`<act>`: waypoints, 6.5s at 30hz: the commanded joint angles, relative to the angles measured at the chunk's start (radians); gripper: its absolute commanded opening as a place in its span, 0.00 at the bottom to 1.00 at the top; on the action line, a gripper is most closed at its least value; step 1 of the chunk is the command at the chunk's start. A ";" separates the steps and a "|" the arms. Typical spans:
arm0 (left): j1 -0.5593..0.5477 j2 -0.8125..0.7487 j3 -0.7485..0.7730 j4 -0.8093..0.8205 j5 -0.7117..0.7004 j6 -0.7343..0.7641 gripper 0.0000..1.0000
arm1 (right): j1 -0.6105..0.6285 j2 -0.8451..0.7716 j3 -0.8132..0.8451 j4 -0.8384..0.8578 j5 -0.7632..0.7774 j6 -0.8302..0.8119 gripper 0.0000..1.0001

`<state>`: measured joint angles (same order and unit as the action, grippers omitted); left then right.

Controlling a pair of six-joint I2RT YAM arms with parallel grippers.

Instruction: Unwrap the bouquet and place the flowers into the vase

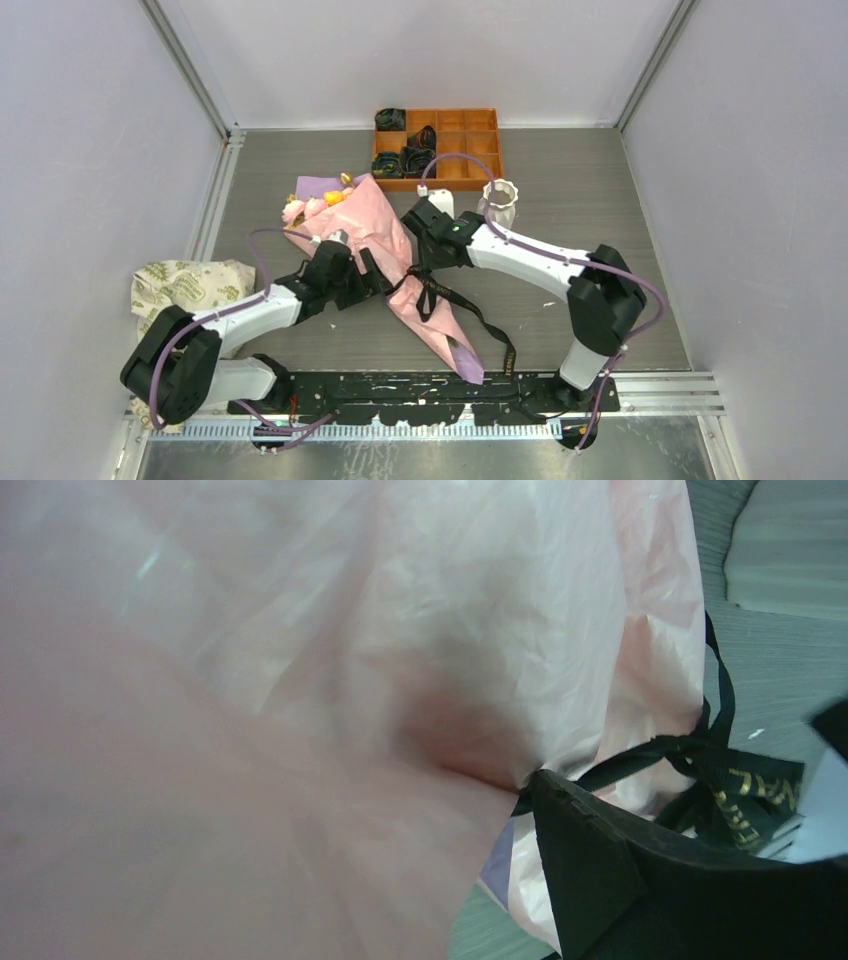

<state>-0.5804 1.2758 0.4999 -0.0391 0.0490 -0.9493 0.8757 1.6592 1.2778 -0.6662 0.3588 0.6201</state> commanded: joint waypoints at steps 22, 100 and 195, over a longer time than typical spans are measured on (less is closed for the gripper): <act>-0.003 -0.155 -0.037 -0.298 -0.160 -0.002 0.83 | 0.242 0.074 0.028 0.033 0.042 0.043 0.47; -0.004 -0.153 0.001 -0.360 -0.167 0.015 0.81 | 0.041 0.095 -0.420 0.854 -0.682 0.380 0.63; 0.002 -0.224 0.179 -0.397 0.114 0.152 0.68 | 0.084 -0.757 -0.225 -0.090 0.139 0.100 0.57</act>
<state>-0.5823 1.0527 0.6525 -0.4538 0.1314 -0.8509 0.9604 0.8948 1.0695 -0.8665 0.5571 0.7296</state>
